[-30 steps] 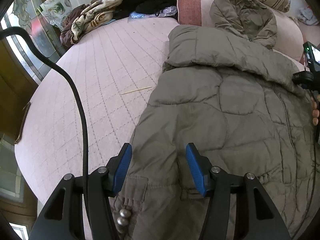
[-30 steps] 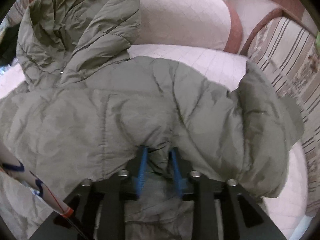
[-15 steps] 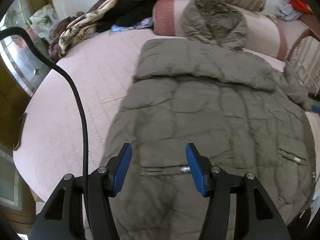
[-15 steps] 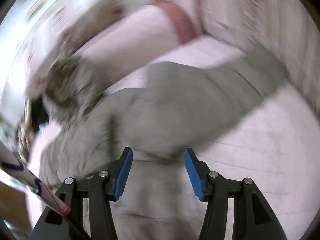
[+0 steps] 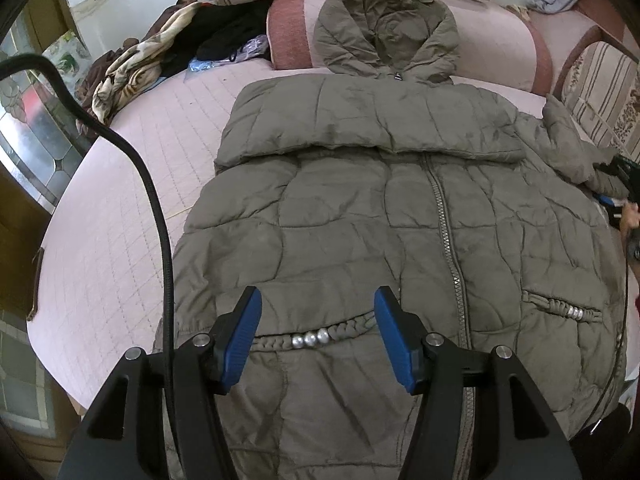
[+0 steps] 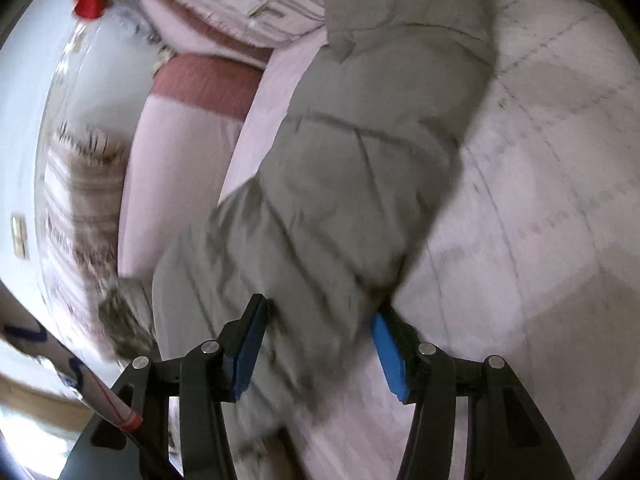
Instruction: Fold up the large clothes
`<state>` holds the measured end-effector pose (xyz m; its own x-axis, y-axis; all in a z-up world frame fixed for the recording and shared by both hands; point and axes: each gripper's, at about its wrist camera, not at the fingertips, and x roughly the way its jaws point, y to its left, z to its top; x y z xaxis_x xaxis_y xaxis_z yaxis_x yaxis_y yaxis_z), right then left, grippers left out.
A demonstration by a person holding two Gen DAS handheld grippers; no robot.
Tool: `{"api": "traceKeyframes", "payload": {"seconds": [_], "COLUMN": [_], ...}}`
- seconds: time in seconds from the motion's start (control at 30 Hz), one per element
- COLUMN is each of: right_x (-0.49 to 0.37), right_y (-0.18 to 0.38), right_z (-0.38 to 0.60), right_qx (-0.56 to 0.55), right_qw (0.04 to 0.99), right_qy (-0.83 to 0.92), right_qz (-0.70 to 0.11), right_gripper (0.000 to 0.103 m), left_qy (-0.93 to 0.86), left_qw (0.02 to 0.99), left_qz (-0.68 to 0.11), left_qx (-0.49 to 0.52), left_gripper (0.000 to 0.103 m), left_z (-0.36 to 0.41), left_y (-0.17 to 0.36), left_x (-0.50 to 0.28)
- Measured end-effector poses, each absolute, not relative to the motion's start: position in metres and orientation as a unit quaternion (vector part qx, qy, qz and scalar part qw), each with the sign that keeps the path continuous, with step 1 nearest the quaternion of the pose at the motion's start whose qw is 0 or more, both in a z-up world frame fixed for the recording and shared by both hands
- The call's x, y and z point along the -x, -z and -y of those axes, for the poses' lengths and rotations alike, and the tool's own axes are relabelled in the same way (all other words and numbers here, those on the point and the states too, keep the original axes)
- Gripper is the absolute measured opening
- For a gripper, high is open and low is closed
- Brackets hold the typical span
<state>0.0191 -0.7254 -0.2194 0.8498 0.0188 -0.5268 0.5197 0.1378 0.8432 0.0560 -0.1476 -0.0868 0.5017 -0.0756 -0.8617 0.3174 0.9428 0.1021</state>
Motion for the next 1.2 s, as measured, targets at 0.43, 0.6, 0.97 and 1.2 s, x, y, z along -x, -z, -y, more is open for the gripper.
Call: {"api": "traceKeyframes", "payload": {"seconds": [0.43,0.6,0.97,1.2], "right_x": [-0.048,-0.082,-0.160,-0.120], "right_y": [0.093,0.029,0.105,0.098], "right_z": [0.673,0.567,0.395,0.386], "right_qx": [-0.507,-0.365,-0.211,-0.258], "right_qw": [0.832,0.901,0.896,0.898], "right_qy": [0.107,0.031,-0.029,-0.036], "right_qz": [-0.200,-0.234,-0.390,-0.354], "right_gripper": [0.014,0.014,0.017,0.078], "left_qy": [0.106,0.097,0.078,0.114], "left_qw": [0.863,0.867,0.889,0.903], "left_qz": [-0.484,-0.484,-0.448,-0.406], "left_qx": [-0.097,-0.063,-0.041,-0.081], "left_gripper": [0.057,0.057,0.057,0.058], "left_z": [0.126,0.106,0.072,0.117], "left_y": [0.082,0.077,0.049,0.027], "left_x": [-0.067,-0.070,-0.089,-0.108]}}
